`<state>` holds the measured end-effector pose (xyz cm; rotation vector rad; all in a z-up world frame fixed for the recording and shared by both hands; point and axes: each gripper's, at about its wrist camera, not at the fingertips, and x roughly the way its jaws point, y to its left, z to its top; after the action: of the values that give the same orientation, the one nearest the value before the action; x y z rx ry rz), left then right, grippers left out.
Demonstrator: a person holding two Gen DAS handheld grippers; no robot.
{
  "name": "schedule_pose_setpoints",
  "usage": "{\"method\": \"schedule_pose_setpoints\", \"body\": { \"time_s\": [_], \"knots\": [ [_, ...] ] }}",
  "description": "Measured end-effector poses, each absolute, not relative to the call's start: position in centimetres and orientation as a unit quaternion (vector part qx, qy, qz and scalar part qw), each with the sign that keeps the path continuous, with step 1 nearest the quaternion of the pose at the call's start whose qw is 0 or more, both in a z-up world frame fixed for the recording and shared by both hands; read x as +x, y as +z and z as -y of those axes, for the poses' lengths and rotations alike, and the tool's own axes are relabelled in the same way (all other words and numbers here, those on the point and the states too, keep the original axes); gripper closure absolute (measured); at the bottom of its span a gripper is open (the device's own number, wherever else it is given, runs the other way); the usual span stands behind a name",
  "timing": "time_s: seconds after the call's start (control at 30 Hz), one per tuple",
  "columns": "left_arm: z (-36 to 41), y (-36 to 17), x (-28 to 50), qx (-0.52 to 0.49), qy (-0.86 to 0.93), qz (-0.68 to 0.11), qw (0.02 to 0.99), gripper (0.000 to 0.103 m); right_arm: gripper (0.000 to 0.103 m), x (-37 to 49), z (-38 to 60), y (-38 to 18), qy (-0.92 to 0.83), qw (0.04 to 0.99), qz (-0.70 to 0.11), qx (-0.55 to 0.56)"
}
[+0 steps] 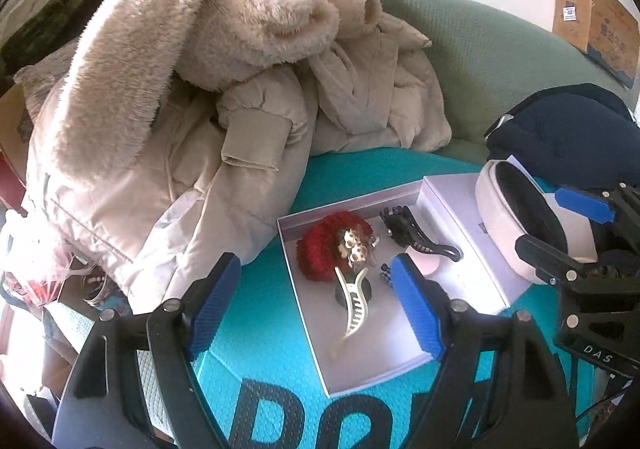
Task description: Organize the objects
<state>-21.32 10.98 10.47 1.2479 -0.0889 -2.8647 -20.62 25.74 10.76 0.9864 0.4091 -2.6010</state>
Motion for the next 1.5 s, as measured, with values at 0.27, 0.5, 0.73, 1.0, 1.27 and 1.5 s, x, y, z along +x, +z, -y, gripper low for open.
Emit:
{"method": "schedule_pose_setpoints", "body": {
  "time_s": [0.27,0.5,0.73,1.0,1.27,1.5],
  "knots": [
    [-11.7,11.8,-17.0,0.387,-0.921,0.042,0.012,0.026,0.039,-17.2,-26.0,11.6,-0.917,0.162,-0.138,0.337],
    [-11.7,11.7,-13.4,0.387,-0.921,0.036,0.018,0.026,0.039,-13.9,-26.5,11.7,-0.919,0.158,-0.136,0.335],
    [-11.3,11.1,-9.5,0.389,-0.921,0.025,0.027,0.026,0.039,-10.7,-26.9,11.0,-0.918,0.153,-0.134,0.341],
    [-10.7,10.4,-5.1,0.383,-0.922,0.008,0.048,0.026,0.039,-7.2,-27.0,10.5,-0.917,0.163,-0.127,0.341],
    [-10.6,9.6,-1.5,0.395,-0.917,0.0,0.058,0.026,0.039,-5.0,-26.9,9.6,-0.915,0.162,-0.129,0.345],
    [-10.5,8.6,0.0,0.405,-0.912,-0.011,0.066,0.026,0.039,-4.0,-26.9,8.9,-0.91,0.169,-0.13,0.356]
  ]
}}
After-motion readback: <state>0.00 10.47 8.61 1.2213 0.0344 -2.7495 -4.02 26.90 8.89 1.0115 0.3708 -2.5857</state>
